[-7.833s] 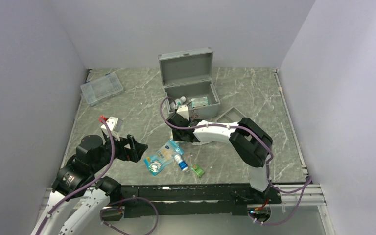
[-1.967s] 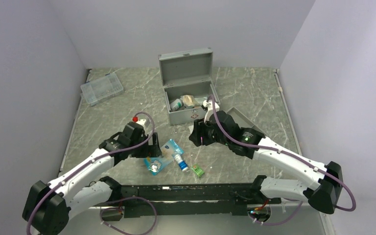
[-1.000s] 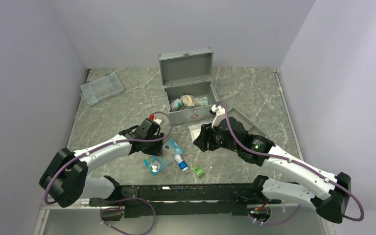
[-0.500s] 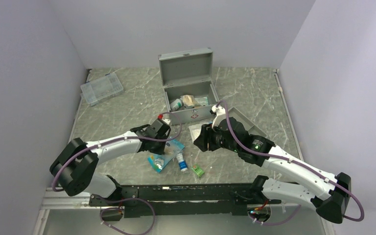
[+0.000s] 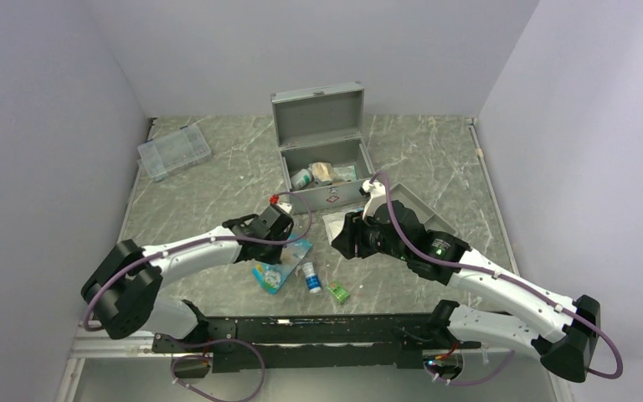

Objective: Organize the medicine kit

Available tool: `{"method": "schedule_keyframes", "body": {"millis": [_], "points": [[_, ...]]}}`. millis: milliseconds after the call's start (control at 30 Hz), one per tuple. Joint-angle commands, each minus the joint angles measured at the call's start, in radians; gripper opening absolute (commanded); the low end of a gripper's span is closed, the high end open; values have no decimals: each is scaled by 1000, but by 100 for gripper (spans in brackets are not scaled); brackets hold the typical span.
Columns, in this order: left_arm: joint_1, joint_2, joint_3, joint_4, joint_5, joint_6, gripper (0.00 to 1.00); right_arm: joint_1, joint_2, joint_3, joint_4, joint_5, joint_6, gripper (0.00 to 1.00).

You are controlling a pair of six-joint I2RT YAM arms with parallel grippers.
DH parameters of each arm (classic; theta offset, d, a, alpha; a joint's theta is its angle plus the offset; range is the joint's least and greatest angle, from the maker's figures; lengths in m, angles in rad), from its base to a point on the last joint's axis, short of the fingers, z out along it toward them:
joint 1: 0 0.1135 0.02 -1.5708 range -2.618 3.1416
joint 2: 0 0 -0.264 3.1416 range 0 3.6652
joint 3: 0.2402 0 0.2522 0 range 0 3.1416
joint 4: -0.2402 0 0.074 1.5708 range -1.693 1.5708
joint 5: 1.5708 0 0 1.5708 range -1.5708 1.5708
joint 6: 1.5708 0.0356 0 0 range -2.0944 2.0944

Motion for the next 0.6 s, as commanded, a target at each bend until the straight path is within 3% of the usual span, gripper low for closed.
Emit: {"method": "schedule_keyframes", "body": {"millis": [0, 567], "points": [[-10, -99, -10, -63, -54, -21, 0, 5, -18, 3, 3, 27, 7, 53], [-49, -385, 16, -158, 0, -47, 0, 4, 1, -12, 92, -46, 107, 59]]}}
